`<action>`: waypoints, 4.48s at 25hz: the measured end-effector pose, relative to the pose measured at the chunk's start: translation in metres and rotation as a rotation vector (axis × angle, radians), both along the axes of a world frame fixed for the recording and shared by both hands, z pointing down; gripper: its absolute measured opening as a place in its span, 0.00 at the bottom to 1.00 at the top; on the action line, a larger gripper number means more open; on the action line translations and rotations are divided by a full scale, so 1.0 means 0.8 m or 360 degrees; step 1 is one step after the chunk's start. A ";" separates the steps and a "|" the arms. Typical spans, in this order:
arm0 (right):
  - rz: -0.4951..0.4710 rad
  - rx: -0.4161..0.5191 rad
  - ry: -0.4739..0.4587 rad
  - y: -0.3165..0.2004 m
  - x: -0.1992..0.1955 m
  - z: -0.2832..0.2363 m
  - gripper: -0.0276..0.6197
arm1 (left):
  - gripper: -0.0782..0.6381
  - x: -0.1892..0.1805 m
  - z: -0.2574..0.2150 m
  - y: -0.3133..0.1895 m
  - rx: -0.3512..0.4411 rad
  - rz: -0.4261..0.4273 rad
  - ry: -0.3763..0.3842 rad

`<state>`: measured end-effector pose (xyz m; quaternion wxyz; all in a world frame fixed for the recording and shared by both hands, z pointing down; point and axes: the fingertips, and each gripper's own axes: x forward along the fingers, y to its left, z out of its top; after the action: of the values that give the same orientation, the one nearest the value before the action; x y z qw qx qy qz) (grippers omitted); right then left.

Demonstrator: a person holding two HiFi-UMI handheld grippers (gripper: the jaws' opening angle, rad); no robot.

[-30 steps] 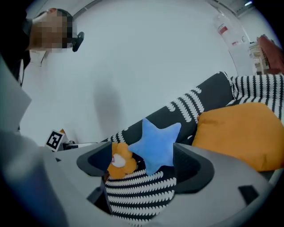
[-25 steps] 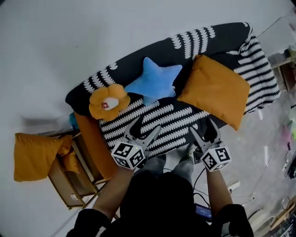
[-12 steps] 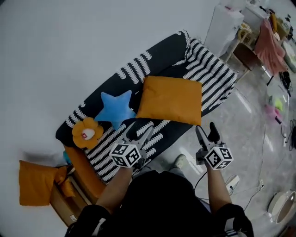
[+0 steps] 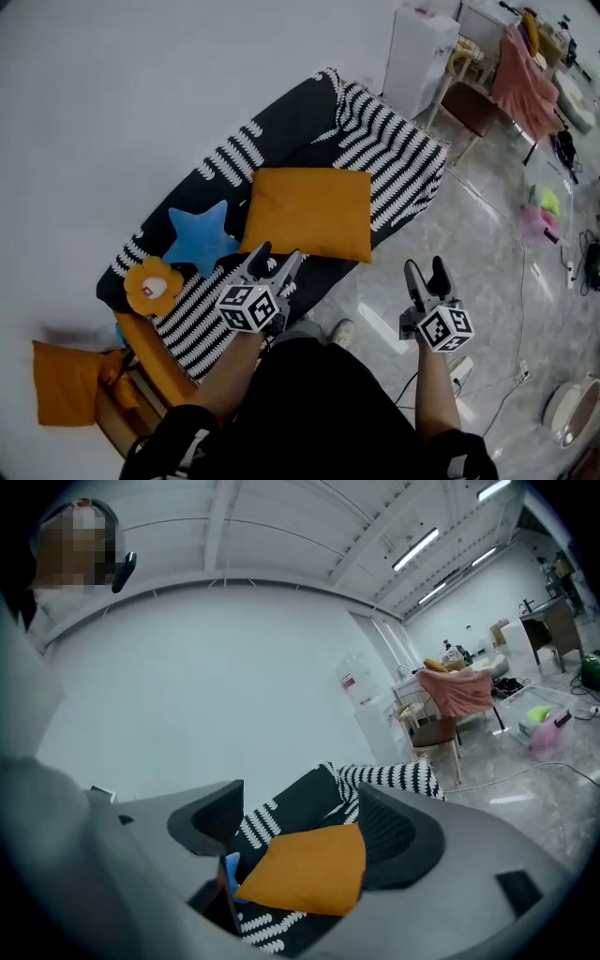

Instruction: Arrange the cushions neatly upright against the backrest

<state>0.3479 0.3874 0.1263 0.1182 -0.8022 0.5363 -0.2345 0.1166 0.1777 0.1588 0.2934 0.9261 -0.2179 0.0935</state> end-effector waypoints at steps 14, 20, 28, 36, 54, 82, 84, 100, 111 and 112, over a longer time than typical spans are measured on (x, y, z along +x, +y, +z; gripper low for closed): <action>0.0027 -0.0174 0.0041 -0.146 0.139 0.025 0.65 | 0.60 0.092 0.077 -0.160 -0.0098 -0.0019 -0.0090; -0.0106 -0.0250 0.0051 -0.265 0.155 0.052 0.65 | 0.60 0.086 0.107 -0.248 -0.0121 -0.0070 -0.0196; -0.0213 -0.0445 -0.0084 -0.342 0.153 0.165 0.65 | 0.60 0.048 0.200 -0.301 -0.0202 -0.0152 -0.0404; -0.0333 -0.0778 -0.0116 -0.349 0.160 0.332 0.66 | 0.61 0.054 0.337 -0.307 -0.0365 -0.0187 -0.0509; -0.0080 -0.0912 -0.0687 -0.297 0.162 0.563 0.77 | 0.81 0.038 0.520 -0.346 -0.0289 -0.0136 -0.0954; -0.0964 -0.0588 -0.0294 -0.454 0.168 0.410 0.42 | 0.33 0.040 0.387 -0.297 -0.0285 -0.0516 -0.0259; -0.1006 -0.0537 -0.0222 -0.482 0.181 0.393 0.43 | 0.33 0.045 0.367 -0.308 -0.0238 -0.0573 -0.0211; -0.1292 -0.0212 0.0088 -0.702 0.157 0.337 0.47 | 0.42 0.014 0.313 -0.403 0.0041 -0.1045 -0.0097; -0.1200 -0.0253 0.0238 -0.739 0.236 0.374 0.52 | 0.46 0.088 0.340 -0.420 -0.0046 -0.1130 -0.0166; -0.1190 -0.0263 0.0249 -0.740 0.232 0.382 0.53 | 0.47 0.083 0.346 -0.420 -0.0051 -0.1133 -0.0189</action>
<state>0.5331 -0.2042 0.4315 -0.0816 -0.5736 0.7783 -0.2418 0.1827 -0.1580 0.4357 0.3088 0.7804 -0.5420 0.0425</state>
